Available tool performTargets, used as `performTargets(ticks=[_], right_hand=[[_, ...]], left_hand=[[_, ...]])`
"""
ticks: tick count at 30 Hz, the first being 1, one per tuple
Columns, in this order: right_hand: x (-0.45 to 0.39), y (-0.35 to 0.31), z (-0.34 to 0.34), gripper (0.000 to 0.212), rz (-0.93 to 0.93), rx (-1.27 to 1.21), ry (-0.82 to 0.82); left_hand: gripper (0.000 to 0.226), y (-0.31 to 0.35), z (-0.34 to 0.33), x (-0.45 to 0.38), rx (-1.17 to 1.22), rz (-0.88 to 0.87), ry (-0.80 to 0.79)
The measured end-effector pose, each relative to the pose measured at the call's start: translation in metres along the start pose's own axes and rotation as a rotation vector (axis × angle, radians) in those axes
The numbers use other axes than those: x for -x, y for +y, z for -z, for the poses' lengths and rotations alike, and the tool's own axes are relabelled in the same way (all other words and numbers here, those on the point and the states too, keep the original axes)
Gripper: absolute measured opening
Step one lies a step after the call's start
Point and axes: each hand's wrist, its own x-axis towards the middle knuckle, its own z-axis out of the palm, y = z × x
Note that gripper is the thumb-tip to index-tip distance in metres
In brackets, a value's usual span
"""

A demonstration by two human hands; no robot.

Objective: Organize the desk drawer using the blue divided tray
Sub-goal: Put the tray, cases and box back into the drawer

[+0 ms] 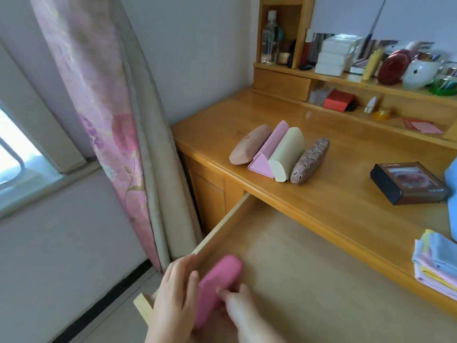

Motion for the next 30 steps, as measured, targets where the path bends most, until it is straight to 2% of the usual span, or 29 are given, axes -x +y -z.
performTargets(ticks=[4, 7, 10, 11, 13, 15, 17, 18, 19, 21, 22, 24, 27, 29, 30], right_hand=[[-0.009, -0.009, -0.014, 0.052, 0.091, 0.382, -0.033], [-0.001, -0.018, -0.005, 0.043, 0.234, 0.625, -0.026], [0.026, -0.032, 0.021, 0.030, 0.383, 0.488, -0.090], [0.038, -0.038, 0.038, 0.024, 0.455, 0.436, -0.076], [0.057, -0.053, 0.081, 0.015, 0.655, 0.414, 0.073], [0.075, -0.070, 0.128, 0.009, 0.894, 0.405, 0.321], [0.085, -0.088, 0.169, 0.005, 1.095, 0.473, 0.589], [0.085, -0.094, 0.185, 0.005, 1.116, 0.501, 0.672], [0.082, -0.097, 0.198, 0.007, 1.065, 0.515, 0.684], [0.072, -0.094, 0.219, 0.018, 0.876, 0.489, 0.591], [0.066, -0.089, 0.226, 0.020, 0.793, 0.455, 0.521], [0.061, -0.082, 0.233, 0.015, 0.744, 0.386, 0.406], [0.059, -0.084, 0.238, 0.018, 0.719, 0.228, 0.289], [0.058, -0.087, 0.242, 0.021, 0.676, -0.007, 0.196], [0.059, -0.089, 0.245, 0.020, 0.654, -0.151, 0.160]], left_hand=[[0.031, -0.005, -0.003, 0.000, 0.002, -0.036, 0.007], [0.032, -0.008, -0.001, 0.002, -0.005, -0.025, -0.013], [0.023, -0.006, 0.002, 0.002, -0.049, -0.073, -0.046], [0.028, -0.001, 0.004, 0.000, -0.054, -0.096, -0.064], [0.035, 0.013, 0.000, -0.010, -0.062, -0.153, -0.119], [0.030, 0.040, -0.013, -0.030, -0.096, -0.233, -0.151], [0.035, 0.081, -0.036, -0.056, -0.110, -0.386, -0.137], [0.039, 0.104, -0.051, -0.071, -0.113, -0.462, -0.134], [0.043, 0.127, -0.065, -0.086, -0.115, -0.518, -0.136], [0.055, 0.165, -0.095, -0.114, -0.128, -0.551, -0.145], [0.061, 0.179, -0.109, -0.126, -0.138, -0.516, -0.158], [0.071, 0.198, -0.134, -0.149, -0.229, -0.403, -0.195], [0.066, 0.217, -0.157, -0.170, -0.423, -0.283, -0.284], [0.058, 0.224, -0.160, -0.170, -0.337, -0.215, -0.319], [0.053, 0.225, -0.156, -0.166, -0.143, -0.112, -0.352]])
